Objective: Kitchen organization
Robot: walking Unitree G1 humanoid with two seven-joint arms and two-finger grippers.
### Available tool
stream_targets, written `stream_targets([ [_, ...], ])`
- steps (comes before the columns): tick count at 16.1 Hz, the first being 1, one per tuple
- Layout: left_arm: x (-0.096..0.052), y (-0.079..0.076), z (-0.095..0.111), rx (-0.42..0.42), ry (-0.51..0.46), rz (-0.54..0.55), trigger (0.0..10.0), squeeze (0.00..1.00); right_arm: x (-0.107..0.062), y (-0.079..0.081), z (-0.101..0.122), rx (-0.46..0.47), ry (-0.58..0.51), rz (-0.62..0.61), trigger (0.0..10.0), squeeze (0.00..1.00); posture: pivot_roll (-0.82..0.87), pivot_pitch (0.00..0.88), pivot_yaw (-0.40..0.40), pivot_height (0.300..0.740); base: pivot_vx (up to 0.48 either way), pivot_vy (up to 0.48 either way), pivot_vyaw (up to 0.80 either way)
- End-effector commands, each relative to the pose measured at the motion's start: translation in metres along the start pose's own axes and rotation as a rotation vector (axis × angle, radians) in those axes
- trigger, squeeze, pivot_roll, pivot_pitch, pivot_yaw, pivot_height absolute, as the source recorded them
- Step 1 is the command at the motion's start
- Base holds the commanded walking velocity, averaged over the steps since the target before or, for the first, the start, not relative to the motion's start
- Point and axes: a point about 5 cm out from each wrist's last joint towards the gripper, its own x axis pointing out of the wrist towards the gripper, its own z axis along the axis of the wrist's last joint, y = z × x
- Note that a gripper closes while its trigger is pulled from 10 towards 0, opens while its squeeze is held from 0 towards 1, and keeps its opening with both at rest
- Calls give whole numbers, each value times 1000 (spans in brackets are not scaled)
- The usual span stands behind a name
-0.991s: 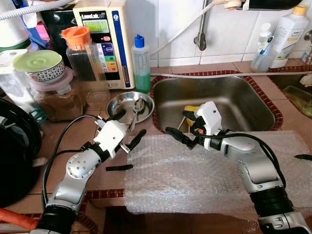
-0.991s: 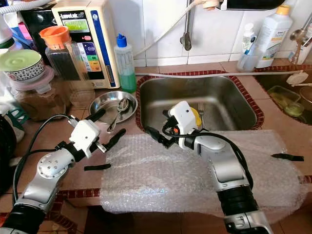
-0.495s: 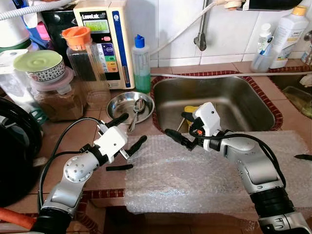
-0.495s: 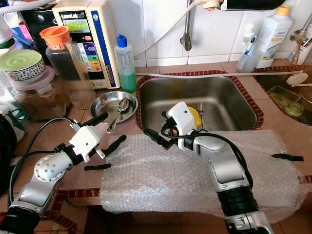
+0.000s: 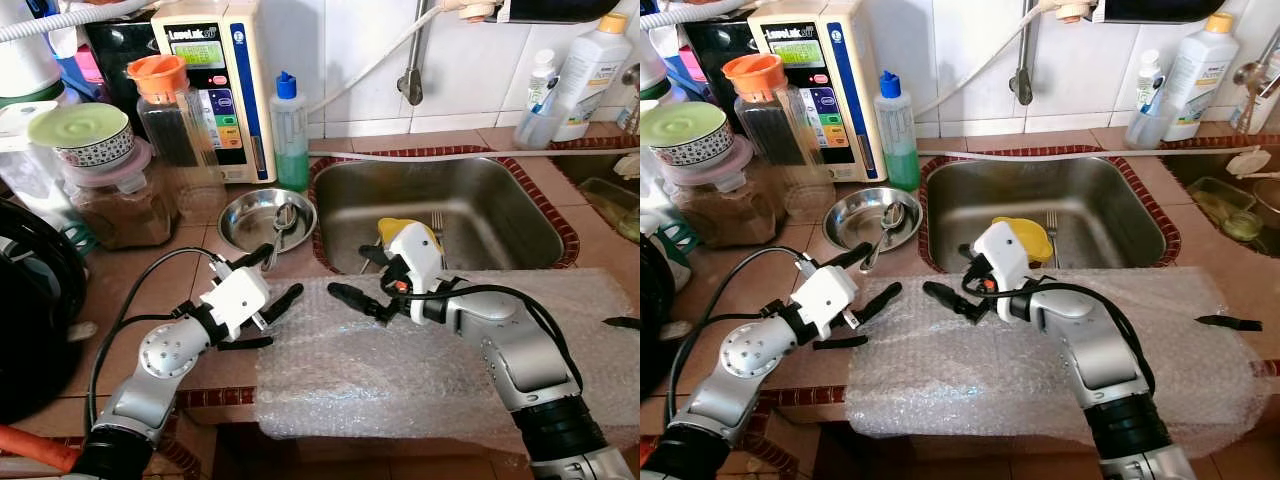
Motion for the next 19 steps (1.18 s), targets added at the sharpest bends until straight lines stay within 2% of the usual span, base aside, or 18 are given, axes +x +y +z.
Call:
stream_targets([
  [1, 4, 2, 2, 20, -5, -3, 0, 0, -1, 3, 3, -6, -8, 14, 10000, 0, -236, 40, 65, 740, 0, 0, 0],
  [2, 4, 2, 2, 20, -6, -2, 0, 0, -1, 3, 3, -7, -8, 14, 10000, 0, -236, 40, 65, 740, 0, 0, 0],
  [3, 5, 1, 2, 23, -2, -2, 3020, 0, -1, 3, 3, -9, -7, 15, 10000, 0, -236, 40, 65, 740, 0, 0, 0],
  [4, 5, 1, 1, 25, -1, -2, 3020, 0, -1, 4, 3, -11, -7, 15, 10000, 0, -236, 42, 66, 740, 0, 0, 0],
  [5, 5, 2, 0, 33, 6, 8, 10000, 0, -1, 5, 4, -15, -7, 18, 10000, 0, -235, 43, 67, 740, 0, 0, 0],
  [10, 9, 6, -2, 47, 19, 45, 10000, 0, 0, 11, 6, -25, -9, 45, 10000, 0, -236, 43, 68, 740, 0, 0, 0],
  [11, 10, 6, -2, 46, 19, 47, 2353, 0, 0, 12, 6, -25, -8, 54, 10000, 0, -236, 43, 68, 740, 0, 0, 0],
  [12, 11, 6, -3, 44, 19, 50, 2353, 0, -1, 14, 6, -23, -8, 68, 10000, 0, -236, 43, 68, 740, 0, 0, 0],
  [13, 12, 6, -3, 44, 17, 52, 196, 0, -1, 15, 6, -13, -11, 81, 10000, 0, -239, 44, 68, 740, 0, 0, 0],
  [19, 13, 9, -2, 46, 12, 60, 0, 0, -1, 17, 6, -22, -9, 89, 10000, 0, -240, 43, 70, 740, 0, 0, 0],
])
